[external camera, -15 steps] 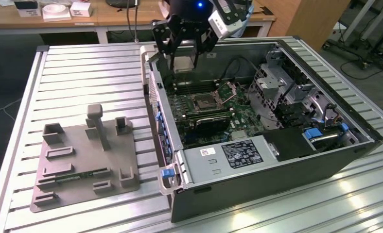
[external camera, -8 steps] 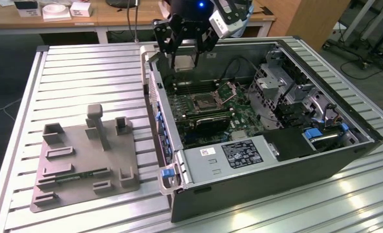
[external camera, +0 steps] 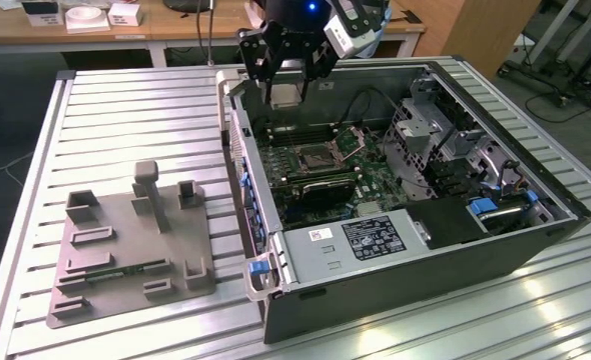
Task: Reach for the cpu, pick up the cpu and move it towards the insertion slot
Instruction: 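Pick up the cpu and move it towards the insertion slot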
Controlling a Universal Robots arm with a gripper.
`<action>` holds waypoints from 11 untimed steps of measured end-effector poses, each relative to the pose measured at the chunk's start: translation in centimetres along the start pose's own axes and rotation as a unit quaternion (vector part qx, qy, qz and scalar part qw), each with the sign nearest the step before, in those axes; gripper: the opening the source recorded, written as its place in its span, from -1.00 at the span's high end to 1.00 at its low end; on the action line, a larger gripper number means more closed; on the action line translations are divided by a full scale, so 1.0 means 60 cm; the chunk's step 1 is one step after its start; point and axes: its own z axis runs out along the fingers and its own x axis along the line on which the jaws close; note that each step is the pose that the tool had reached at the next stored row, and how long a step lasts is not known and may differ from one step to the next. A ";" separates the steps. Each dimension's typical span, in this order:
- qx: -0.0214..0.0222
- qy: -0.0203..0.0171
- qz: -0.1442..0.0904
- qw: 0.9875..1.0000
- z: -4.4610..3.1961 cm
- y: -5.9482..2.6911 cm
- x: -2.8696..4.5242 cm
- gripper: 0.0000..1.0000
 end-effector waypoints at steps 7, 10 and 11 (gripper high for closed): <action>-0.003 0.000 0.000 1.000 0.002 0.005 -0.004 -0.10; -0.004 0.000 0.000 1.000 0.002 0.007 -0.006 -0.10; -0.005 0.000 0.000 1.000 0.002 0.008 -0.006 -0.10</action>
